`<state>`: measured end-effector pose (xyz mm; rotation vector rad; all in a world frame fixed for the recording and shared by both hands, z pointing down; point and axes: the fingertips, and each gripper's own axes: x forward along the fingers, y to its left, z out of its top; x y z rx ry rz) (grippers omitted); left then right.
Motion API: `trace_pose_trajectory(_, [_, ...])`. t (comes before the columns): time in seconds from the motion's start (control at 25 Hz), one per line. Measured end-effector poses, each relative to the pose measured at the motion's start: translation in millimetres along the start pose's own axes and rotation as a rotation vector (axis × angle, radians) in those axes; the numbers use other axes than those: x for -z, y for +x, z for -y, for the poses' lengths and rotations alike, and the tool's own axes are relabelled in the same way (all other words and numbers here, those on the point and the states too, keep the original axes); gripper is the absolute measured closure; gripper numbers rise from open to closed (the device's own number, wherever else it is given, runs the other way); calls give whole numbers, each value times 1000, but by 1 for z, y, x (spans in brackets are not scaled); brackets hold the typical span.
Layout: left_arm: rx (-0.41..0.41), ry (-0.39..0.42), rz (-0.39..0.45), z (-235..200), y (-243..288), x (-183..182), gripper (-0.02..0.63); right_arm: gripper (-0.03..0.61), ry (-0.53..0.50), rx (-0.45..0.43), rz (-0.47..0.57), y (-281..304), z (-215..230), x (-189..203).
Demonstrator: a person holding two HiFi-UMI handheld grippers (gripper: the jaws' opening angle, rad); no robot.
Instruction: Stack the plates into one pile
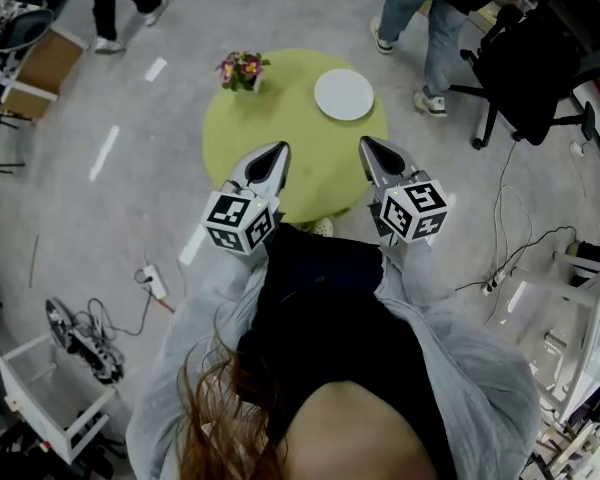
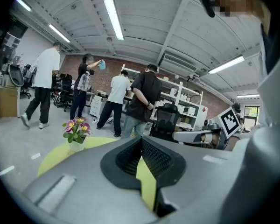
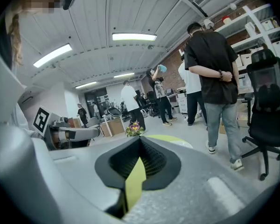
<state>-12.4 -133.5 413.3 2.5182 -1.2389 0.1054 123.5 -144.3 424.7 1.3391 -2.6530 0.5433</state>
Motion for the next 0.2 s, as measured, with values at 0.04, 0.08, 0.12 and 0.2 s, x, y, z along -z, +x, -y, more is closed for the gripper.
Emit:
trace_pose_trajectory(0.04, [2, -2, -1, 0, 0, 1, 601, 577, 1, -2, 0, 1, -1, 0])
trace_pose_trajectory(0.08, [3, -5, -1, -1, -1, 1, 601, 577, 2, -4, 0, 2, -1, 1])
trace_pose_trajectory(0.12, [5, -7, -1, -2, -1, 1, 601, 577, 1, -5, -1, 3, -2, 1])
trace_pose_trajectory(0.2, [7, -12, -1, -3, 0, 2, 601, 577, 0, -7, -3, 5, -2, 1])
